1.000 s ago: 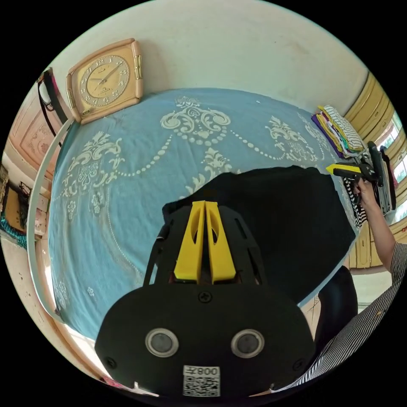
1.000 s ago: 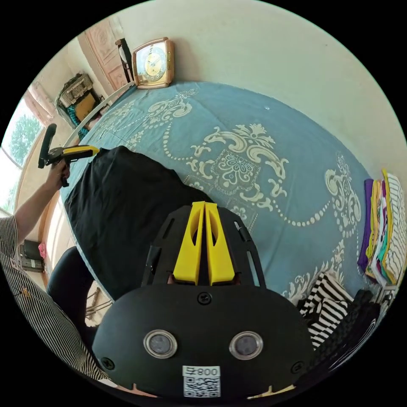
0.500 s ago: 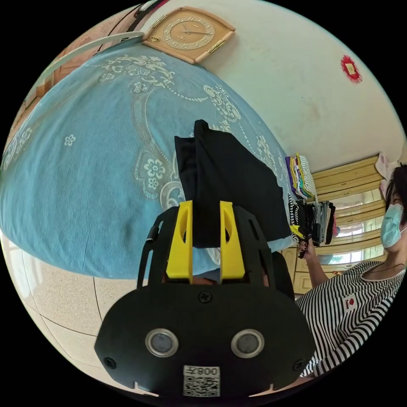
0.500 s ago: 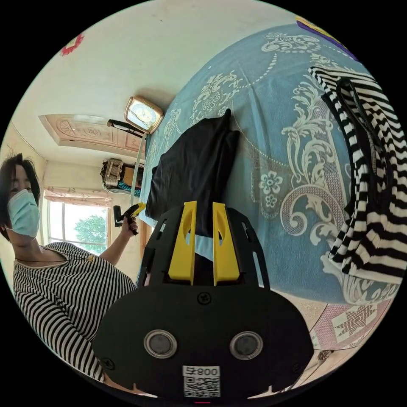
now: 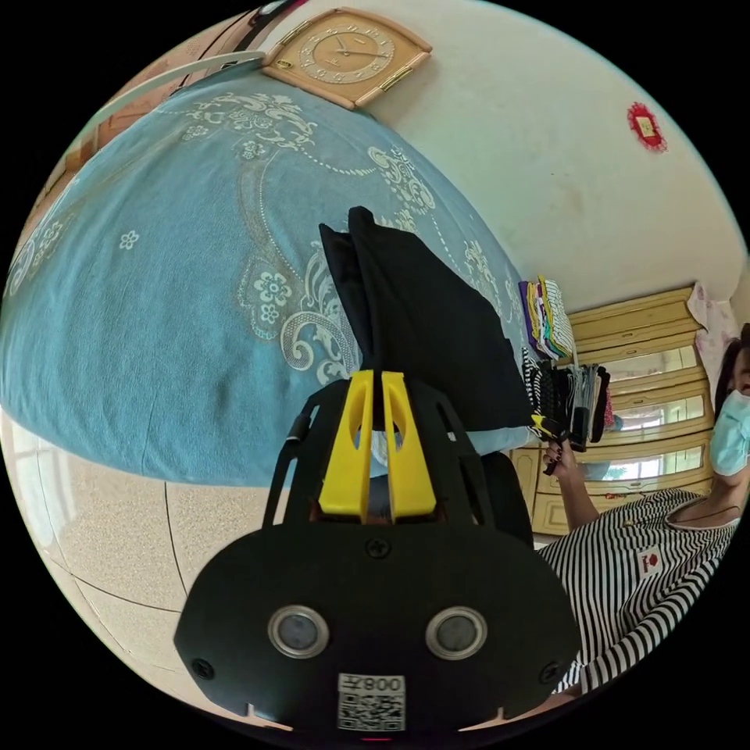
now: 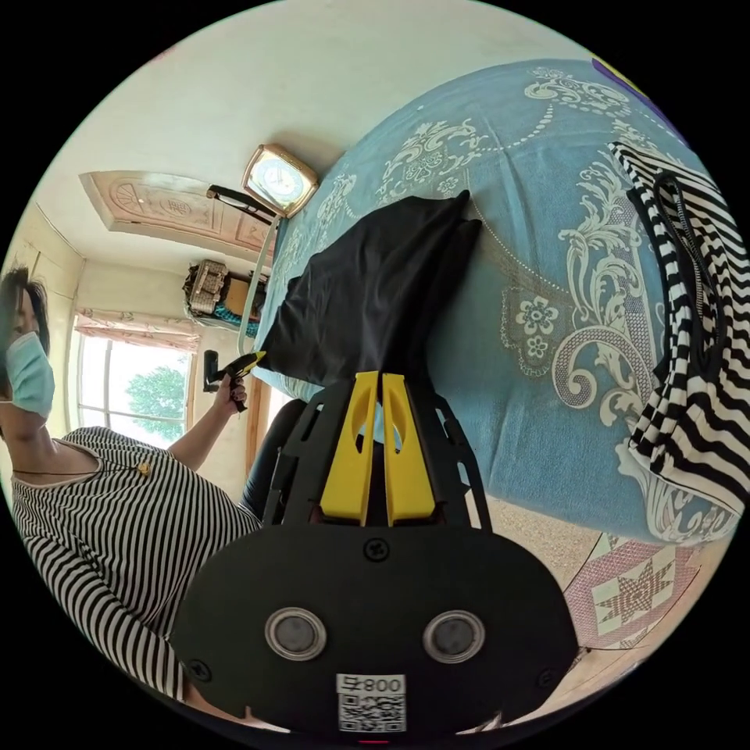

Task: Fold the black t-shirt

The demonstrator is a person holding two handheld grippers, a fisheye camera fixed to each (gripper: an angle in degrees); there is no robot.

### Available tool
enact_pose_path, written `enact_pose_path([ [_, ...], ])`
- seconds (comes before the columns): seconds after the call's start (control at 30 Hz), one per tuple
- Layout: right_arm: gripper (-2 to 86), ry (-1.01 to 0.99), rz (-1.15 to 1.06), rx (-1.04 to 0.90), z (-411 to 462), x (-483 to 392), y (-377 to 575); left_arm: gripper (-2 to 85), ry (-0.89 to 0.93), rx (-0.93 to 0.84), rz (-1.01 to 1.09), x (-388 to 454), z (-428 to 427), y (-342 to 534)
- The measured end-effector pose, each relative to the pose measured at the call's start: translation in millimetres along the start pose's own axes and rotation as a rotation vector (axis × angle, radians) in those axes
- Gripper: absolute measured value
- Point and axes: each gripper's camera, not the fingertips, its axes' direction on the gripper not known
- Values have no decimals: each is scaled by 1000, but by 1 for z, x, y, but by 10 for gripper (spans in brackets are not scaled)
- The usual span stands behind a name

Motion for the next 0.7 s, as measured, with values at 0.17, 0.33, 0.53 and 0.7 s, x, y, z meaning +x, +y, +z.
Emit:
enact_pose_path([
  [0.17, 5, -11, 4, 14, -17, -5, 12, 30, 35, -1, -25, -26, -14, 6],
  [0.33, 4, -18, 45, -21, -16, 1, 13, 40, 10, 13, -37, -44, -22, 8],
  [0.53, 4, -20, 57, -31, -20, -6, 13, 36, -32, -3, -18, -55, -28, 0],
  [0.7, 4, -26, 65, -24, -23, -12, 17, 28, 15, 32, -25, -69, -36, -5],
])
